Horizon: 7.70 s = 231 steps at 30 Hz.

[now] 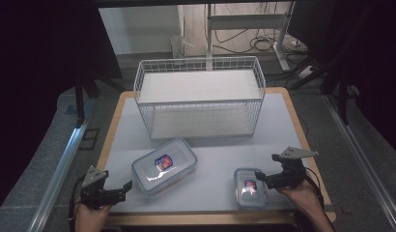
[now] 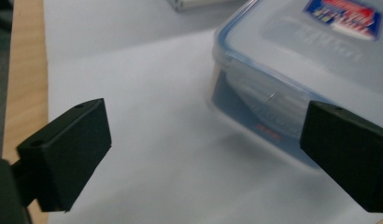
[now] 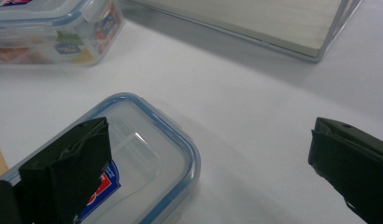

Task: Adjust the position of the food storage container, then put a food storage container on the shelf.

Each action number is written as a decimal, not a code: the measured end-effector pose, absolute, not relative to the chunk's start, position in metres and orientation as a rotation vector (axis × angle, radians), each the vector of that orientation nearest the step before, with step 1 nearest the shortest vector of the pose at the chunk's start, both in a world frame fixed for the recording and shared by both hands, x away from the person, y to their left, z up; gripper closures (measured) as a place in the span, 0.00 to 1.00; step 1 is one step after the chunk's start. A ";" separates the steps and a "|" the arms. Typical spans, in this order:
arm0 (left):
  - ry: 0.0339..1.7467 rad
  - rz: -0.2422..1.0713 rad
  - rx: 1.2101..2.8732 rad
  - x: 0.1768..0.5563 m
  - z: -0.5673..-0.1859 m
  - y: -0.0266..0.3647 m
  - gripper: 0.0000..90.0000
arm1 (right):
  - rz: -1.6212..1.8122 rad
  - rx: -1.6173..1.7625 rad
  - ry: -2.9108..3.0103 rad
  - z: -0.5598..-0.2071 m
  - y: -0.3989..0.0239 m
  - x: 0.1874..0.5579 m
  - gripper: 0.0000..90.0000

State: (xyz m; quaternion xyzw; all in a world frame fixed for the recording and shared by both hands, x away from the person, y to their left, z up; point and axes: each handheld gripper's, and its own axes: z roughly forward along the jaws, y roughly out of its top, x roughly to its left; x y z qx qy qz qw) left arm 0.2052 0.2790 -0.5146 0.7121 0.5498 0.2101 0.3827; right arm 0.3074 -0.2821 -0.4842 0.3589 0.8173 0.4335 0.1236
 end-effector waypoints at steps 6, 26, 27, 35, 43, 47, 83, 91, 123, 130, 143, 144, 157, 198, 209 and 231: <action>1.437 0.519 1.788 0.206 -0.515 0.280 0.04 | 1.265 1.069 2.390 -0.485 -0.281 0.308 0.03; 1.430 0.481 1.759 0.204 -0.511 0.275 0.11 | 1.249 0.945 2.426 -0.477 -0.275 0.301 0.40; 1.425 0.477 1.755 0.204 -0.510 0.275 0.11 | 1.247 0.931 2.438 -0.476 -0.274 0.300 0.47; 1.395 0.590 1.811 0.202 -0.512 0.271 0.04 | 1.251 0.803 2.526 -0.468 -0.263 0.291 0.93; 1.428 0.644 1.845 0.204 -0.515 0.269 0.03 | 1.204 0.636 2.672 -0.467 -0.227 0.273 0.99; 1.434 0.649 1.869 0.205 -0.516 0.269 0.04 | 1.144 0.536 2.747 -0.473 -0.204 0.262 0.99; 1.399 0.493 1.945 0.206 -0.519 0.261 0.25 | 0.990 0.680 2.695 -0.480 -0.234 0.275 0.99; 1.456 0.402 1.929 0.220 -0.521 0.252 0.84 | 1.171 0.769 2.663 -0.475 -0.212 0.309 0.99; 1.385 0.284 1.946 0.324 -0.523 0.192 1.00 | 1.126 0.972 2.596 -0.483 -0.159 0.381 0.97; 1.384 0.278 1.934 0.327 -0.523 0.184 1.00 | 1.106 1.005 2.595 -0.482 -0.166 0.380 0.99; 1.347 0.279 1.955 0.325 -0.522 0.167 1.00 | 1.056 1.000 2.612 -0.477 -0.184 0.354 1.00; 1.346 0.278 1.957 0.324 -0.522 0.166 1.00 | 1.054 0.999 2.613 -0.476 -0.185 0.352 1.00; 1.306 0.282 2.004 0.319 -0.520 0.150 1.00 | 1.067 0.990 2.618 -0.476 -0.205 0.326 0.99; 1.153 0.453 1.958 0.267 -0.505 0.196 0.04 | 1.158 0.916 2.516 -0.475 -0.238 0.322 0.34; 1.184 0.410 1.965 0.268 -0.501 0.196 0.05 | 1.175 0.941 2.528 -0.476 -0.238 0.324 0.33; 1.121 -0.109 1.934 0.316 -0.508 0.155 0.13 | 1.215 1.195 2.810 -0.486 -0.186 0.368 0.13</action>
